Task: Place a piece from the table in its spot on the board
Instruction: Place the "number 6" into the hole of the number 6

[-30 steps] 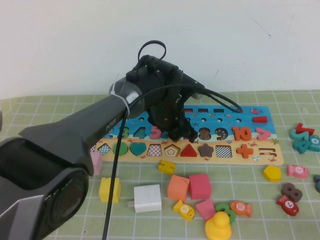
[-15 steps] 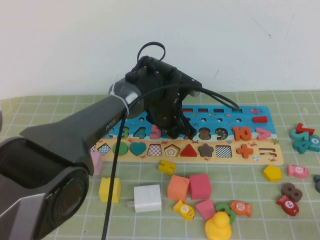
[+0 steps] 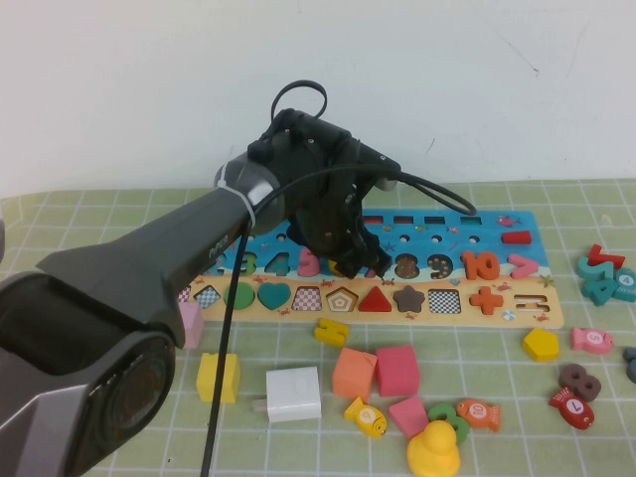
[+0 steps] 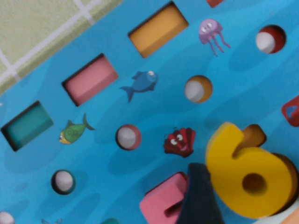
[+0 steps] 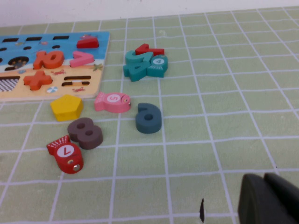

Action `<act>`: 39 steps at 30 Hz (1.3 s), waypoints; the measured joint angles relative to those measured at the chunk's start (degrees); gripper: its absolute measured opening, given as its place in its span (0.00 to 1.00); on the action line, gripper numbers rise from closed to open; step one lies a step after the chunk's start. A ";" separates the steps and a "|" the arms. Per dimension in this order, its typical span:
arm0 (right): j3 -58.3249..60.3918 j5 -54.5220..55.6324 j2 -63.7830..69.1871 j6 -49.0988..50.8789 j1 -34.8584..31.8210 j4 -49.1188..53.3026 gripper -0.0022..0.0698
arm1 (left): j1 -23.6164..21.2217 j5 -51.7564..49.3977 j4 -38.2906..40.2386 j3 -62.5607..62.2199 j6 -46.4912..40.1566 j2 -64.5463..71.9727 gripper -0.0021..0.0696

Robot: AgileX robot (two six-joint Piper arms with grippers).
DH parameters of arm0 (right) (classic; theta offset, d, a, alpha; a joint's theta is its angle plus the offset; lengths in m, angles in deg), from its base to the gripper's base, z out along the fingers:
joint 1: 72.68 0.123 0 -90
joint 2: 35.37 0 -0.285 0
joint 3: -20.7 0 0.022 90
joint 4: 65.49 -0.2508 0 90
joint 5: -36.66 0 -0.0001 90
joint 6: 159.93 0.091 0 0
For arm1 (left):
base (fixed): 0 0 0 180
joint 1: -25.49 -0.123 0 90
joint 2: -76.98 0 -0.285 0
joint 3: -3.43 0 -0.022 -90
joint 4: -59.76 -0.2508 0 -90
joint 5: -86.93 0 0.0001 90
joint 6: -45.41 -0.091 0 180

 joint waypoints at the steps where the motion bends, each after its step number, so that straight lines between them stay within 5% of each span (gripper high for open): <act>1: 0.00 0.00 0.00 0.00 0.00 0.00 0.03 | 0.00 -0.24 0.22 0.00 0.00 0.00 0.62; 17: 0.00 0.00 0.00 0.00 0.00 0.00 0.03 | 0.00 -3.49 -0.12 -5.67 0.00 -1.71 0.65; 20: 0.00 0.00 0.00 0.00 0.00 0.00 0.03 | 0.00 -2.69 -0.23 -7.64 0.00 -1.80 0.55; 24: 0.00 0.00 0.00 0.00 0.00 0.00 0.03 | 0.00 -1.99 -1.31 -8.09 0.00 -1.80 0.20; 27: 0.00 0.00 0.00 0.00 0.00 0.00 0.03 | 0.00 -1.99 -3.24 -8.09 0.19 -1.18 0.08; 39: 0.00 0.00 0.00 0.00 0.00 0.00 0.03 | -0.61 -0.68 -6.01 -8.09 4.86 2.29 0.03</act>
